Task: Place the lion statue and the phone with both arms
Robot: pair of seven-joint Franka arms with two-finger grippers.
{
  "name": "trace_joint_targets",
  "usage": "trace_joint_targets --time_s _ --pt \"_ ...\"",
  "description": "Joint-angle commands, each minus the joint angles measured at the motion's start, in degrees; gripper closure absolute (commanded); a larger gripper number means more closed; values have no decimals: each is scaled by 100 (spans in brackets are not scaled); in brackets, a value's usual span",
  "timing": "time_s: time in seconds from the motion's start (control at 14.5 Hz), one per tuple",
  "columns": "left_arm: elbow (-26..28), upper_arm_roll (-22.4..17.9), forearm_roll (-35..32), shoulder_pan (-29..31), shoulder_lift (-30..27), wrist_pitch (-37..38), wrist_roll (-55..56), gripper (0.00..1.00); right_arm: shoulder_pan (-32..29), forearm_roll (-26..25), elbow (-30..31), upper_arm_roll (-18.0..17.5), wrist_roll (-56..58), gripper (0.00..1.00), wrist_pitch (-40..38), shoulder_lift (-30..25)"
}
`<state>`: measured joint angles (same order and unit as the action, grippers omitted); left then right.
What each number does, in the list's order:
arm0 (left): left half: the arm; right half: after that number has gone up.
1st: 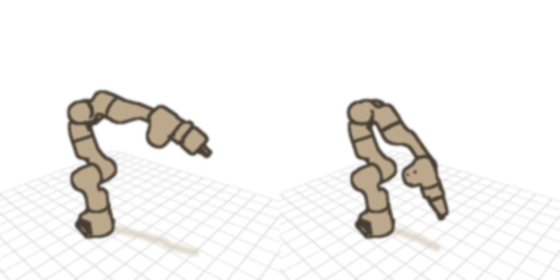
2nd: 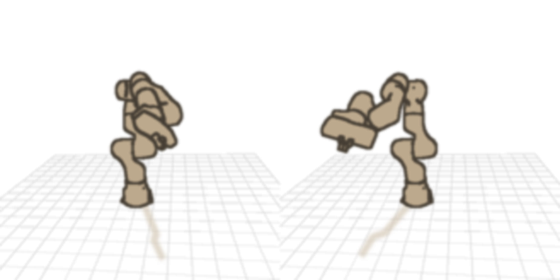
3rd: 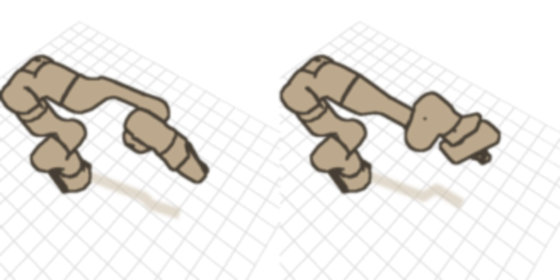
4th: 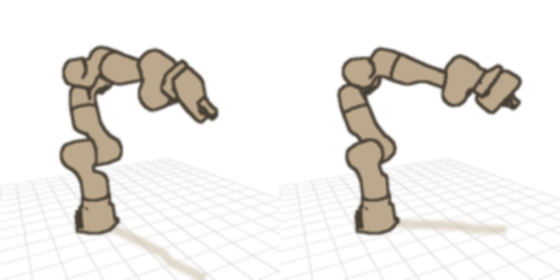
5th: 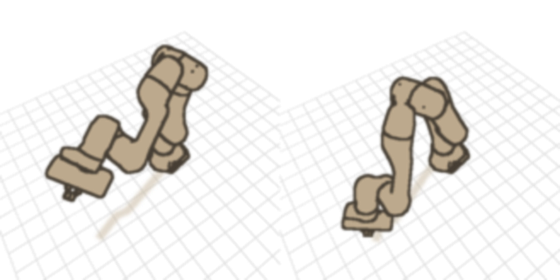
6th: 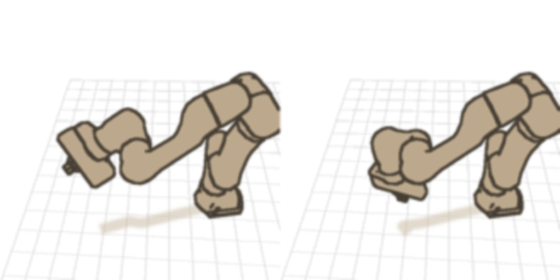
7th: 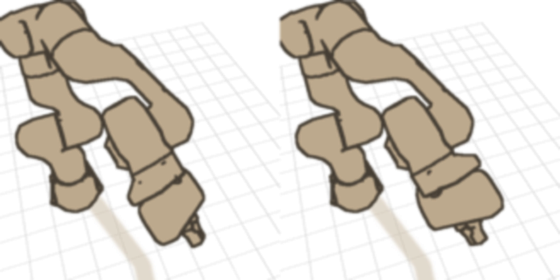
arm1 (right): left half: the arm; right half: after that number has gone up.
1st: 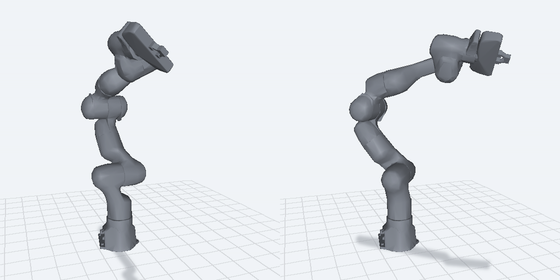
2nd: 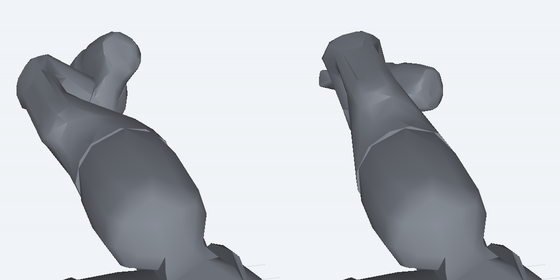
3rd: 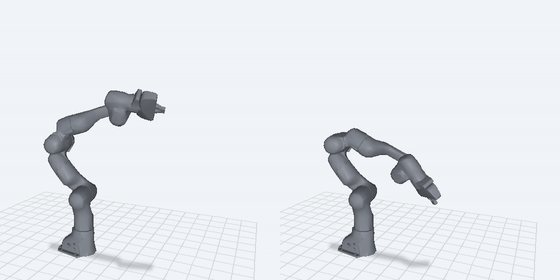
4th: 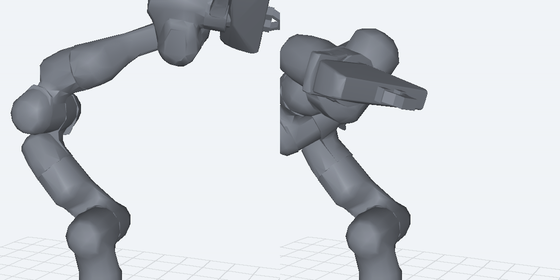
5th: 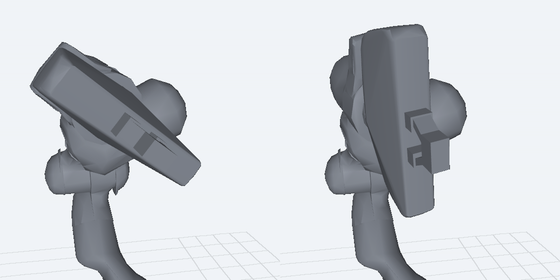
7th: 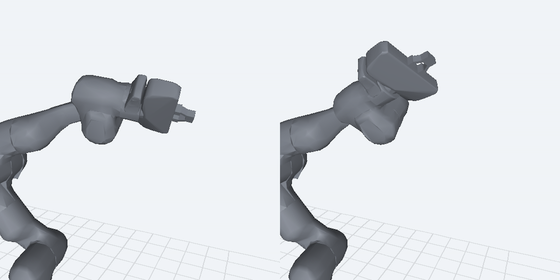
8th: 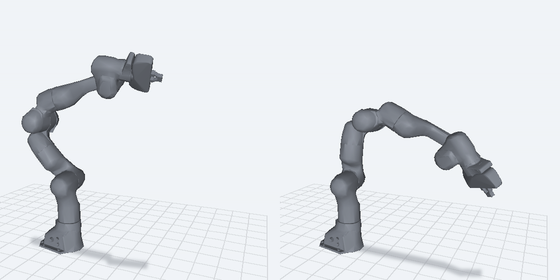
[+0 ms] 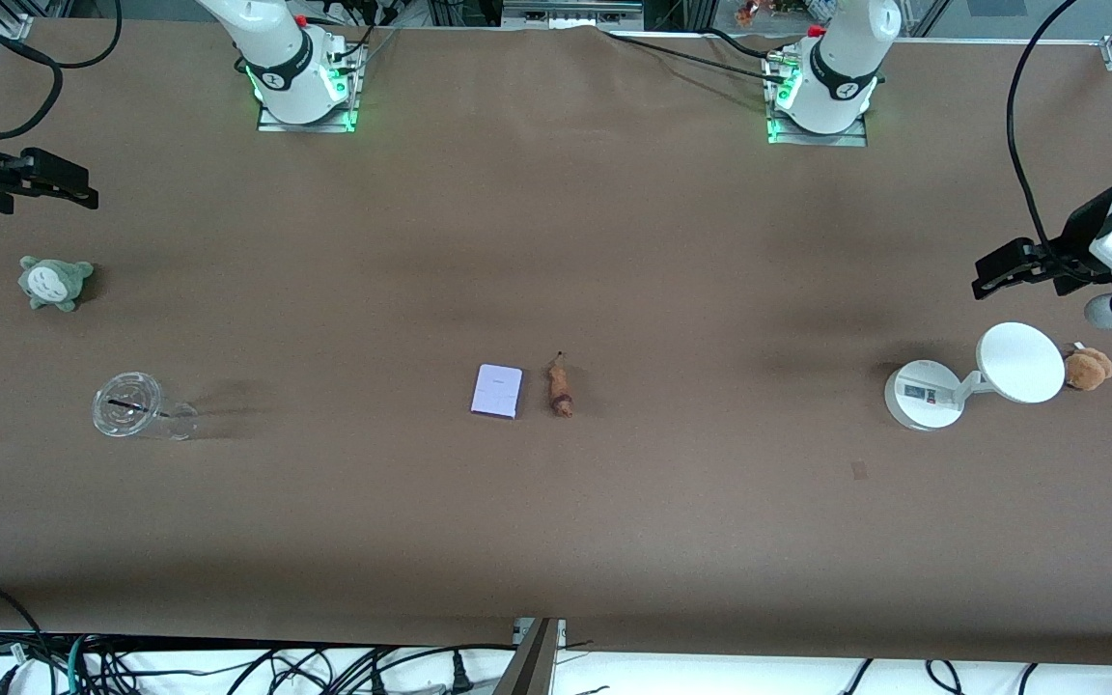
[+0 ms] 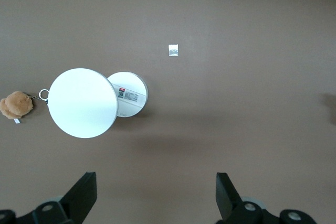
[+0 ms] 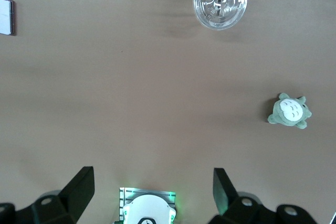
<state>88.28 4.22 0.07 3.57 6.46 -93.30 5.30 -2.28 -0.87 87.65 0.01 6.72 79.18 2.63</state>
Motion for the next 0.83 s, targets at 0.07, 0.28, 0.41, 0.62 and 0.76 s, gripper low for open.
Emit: trace_joint_targets --time_s 0.07,0.28,0.41,0.62,0.76 --pt "-162 17 -122 -50 66 23 23 0 -36 -28 -178 -45 4 0 -95 89" --pt "-170 8 -104 -50 127 14 6 0 -45 -28 -178 -45 -4 0 -95 80" --pt "-170 17 -26 -58 127 22 14 0 -36 -28 -178 -45 -57 0 -95 89" --pt "-179 8 124 -23 328 -39 -47 0 -45 -28 -178 -45 -13 0 -122 80" --pt "-188 8 98 -58 338 -179 -38 0 -53 -28 -178 -36 -4 0 -122 80"
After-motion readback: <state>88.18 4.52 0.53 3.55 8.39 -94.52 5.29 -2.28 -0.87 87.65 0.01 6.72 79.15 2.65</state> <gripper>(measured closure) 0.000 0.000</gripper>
